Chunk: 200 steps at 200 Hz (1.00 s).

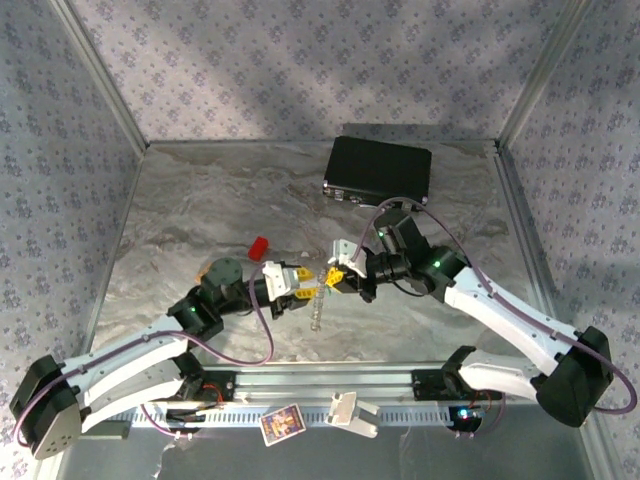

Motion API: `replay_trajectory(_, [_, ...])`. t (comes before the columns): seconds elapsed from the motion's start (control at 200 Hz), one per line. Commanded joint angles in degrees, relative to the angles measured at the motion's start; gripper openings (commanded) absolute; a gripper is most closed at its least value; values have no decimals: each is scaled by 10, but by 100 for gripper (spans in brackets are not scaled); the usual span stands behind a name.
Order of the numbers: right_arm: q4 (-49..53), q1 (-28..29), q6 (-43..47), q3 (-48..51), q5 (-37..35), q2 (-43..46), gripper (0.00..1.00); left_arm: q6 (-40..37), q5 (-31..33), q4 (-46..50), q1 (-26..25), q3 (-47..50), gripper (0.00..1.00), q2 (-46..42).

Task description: Put the keys on the keyring

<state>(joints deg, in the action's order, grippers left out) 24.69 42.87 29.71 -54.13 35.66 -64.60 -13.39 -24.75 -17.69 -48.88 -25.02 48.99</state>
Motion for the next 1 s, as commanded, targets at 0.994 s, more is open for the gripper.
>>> replay_trajectory(0.994, [43,55,40,-44,-71,-7,21,-26,-57,52,-3,-45,0,19])
